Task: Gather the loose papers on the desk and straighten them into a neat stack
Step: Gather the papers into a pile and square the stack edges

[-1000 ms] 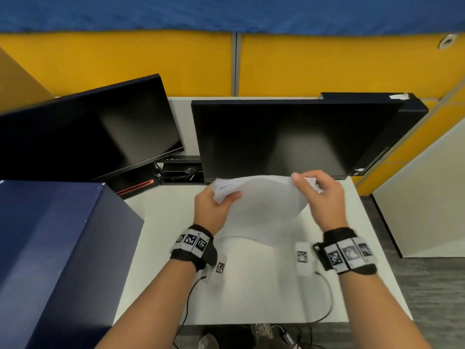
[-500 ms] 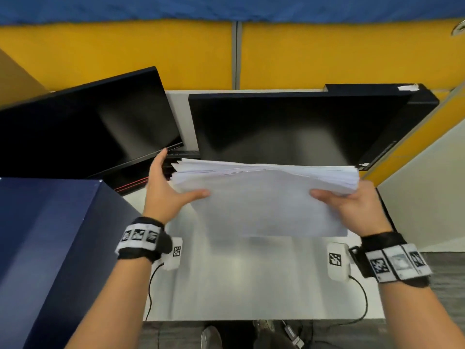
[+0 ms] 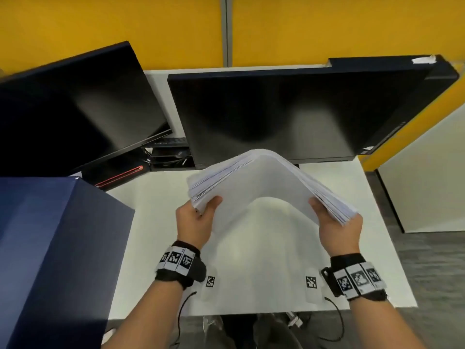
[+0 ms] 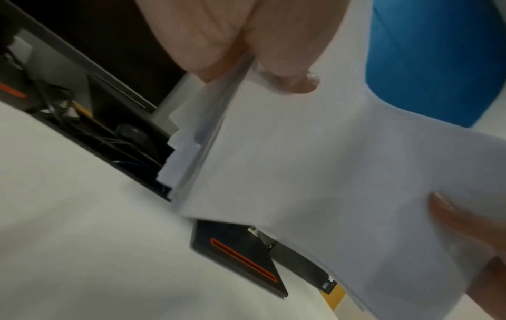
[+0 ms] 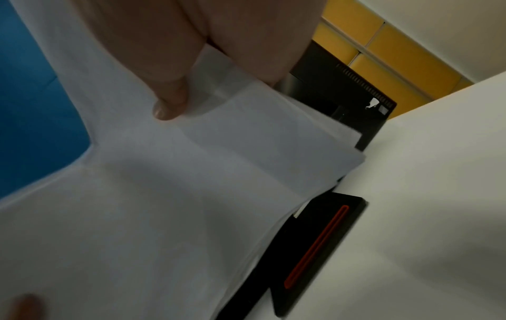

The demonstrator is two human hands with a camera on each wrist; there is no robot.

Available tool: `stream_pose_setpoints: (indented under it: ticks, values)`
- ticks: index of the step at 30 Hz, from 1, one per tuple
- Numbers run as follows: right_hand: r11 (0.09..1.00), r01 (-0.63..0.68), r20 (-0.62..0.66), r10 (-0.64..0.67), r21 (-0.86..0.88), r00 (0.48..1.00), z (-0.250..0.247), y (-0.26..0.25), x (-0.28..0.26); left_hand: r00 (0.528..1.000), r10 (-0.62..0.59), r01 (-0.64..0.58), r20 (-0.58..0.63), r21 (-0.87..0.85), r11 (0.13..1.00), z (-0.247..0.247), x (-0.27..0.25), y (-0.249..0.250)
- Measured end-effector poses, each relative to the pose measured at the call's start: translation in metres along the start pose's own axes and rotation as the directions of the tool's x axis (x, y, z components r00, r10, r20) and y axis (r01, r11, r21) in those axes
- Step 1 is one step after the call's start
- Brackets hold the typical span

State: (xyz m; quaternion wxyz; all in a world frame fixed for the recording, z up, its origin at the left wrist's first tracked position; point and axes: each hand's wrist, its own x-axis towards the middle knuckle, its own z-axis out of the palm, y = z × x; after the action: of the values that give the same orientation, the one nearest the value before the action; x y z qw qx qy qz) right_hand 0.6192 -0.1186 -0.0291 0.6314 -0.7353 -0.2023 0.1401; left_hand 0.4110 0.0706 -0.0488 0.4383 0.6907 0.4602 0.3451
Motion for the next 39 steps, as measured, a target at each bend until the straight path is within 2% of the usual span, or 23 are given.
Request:
stream_pose_setpoints:
  ticks: [2,5,7,10,13,15,19,23,26,28,32,37,39]
  values:
    - [0.997,0.0,0.074,0.005,-0.077,0.997,-0.003,0.018,0.0,0.993,-0.091,0.097,0.078,-0.087,0.991,-0.003,-0.002,-0.013]
    - [0.984,-0.107,0.208,0.135,-0.14,0.969,-0.012,0.057,0.0,0.957,-0.221,0.241,0.19,-0.087,0.967,-0.002,-0.001,-0.044]
    - [0.97,-0.179,0.228,0.214,-0.162,0.95,-0.013,0.071,0.002,0.925,-0.295,0.323,0.238,-0.084,0.943,0.005,0.005,-0.056]
    - [0.958,-0.232,0.118,0.253,-0.166,0.96,-0.006,0.061,0.01,0.93,-0.319,0.325,0.182,-0.005,0.946,0.013,0.018,-0.046]
    - [0.984,-0.172,0.055,0.175,-0.055,0.983,-0.008,0.045,0.013,0.959,-0.255,0.272,0.125,-0.141,0.952,0.011,0.019,-0.032]
    - [0.99,-0.113,0.052,0.118,-0.086,0.992,-0.012,0.043,0.012,0.969,-0.207,0.225,0.134,-0.129,0.966,0.003,0.014,-0.03]
    - [0.975,-0.122,0.187,0.157,-0.185,0.97,-0.013,0.06,0.008,0.948,-0.204,0.236,0.245,-0.108,0.966,0.002,0.004,-0.043]
    - [0.969,-0.19,0.088,0.205,-0.155,0.975,-0.005,0.051,0.014,0.963,-0.198,0.218,0.184,-0.095,0.971,0.012,0.013,-0.036]
    - [0.987,-0.129,0.058,0.135,-0.093,0.989,-0.011,0.042,0.015,0.979,-0.131,0.152,0.155,-0.131,0.98,0.007,0.019,-0.034]
    - [0.985,-0.125,0.08,0.135,-0.123,0.988,-0.011,0.048,0.014,0.973,-0.156,0.178,0.171,-0.118,0.977,0.008,0.015,-0.038]
    - [0.947,-0.24,0.067,0.259,-0.212,0.964,-0.004,0.076,0.008,0.954,-0.278,0.292,0.114,-0.128,0.948,0.023,0.002,-0.037]
    - [0.976,-0.217,0.029,0.217,-0.024,0.976,0.001,0.051,0.005,0.983,-0.18,0.185,0.044,-0.278,0.943,0.021,0.001,-0.027]
    - [0.976,-0.216,0.003,0.216,0.042,0.976,0.008,0.04,0.005,0.984,-0.177,0.169,0.006,-0.33,0.929,0.023,-0.001,-0.02]
